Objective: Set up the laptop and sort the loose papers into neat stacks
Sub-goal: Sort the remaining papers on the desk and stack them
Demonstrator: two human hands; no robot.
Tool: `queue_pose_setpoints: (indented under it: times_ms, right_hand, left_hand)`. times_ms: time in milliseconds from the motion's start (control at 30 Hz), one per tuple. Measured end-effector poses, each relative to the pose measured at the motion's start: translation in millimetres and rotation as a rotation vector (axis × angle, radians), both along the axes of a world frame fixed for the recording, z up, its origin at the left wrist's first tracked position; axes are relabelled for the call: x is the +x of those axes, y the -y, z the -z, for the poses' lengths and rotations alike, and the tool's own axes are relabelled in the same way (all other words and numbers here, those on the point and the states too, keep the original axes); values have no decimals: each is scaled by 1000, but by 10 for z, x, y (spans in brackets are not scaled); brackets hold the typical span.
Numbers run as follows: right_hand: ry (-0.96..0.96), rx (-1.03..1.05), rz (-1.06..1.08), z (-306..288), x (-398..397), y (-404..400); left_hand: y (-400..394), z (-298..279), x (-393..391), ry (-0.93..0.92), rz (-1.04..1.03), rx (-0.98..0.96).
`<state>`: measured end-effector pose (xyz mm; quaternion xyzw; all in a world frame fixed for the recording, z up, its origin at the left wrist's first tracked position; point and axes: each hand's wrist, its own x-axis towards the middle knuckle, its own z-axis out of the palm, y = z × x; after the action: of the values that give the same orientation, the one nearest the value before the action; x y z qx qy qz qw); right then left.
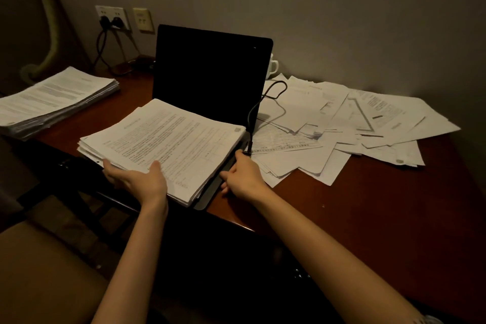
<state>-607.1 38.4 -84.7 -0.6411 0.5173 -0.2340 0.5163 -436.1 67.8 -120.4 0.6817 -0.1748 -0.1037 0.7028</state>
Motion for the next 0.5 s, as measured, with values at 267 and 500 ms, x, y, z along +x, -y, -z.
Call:
queue_pose_setpoints:
  times_ms: [267, 500]
  right_hand:
    - [181, 23, -15, 75, -225, -11]
    - [141, -123, 222, 50, -872, 120]
  left_hand:
    - [-126, -280, -247, 517, -69, 137]
    - [289, -403, -1170, 873, 594, -73]
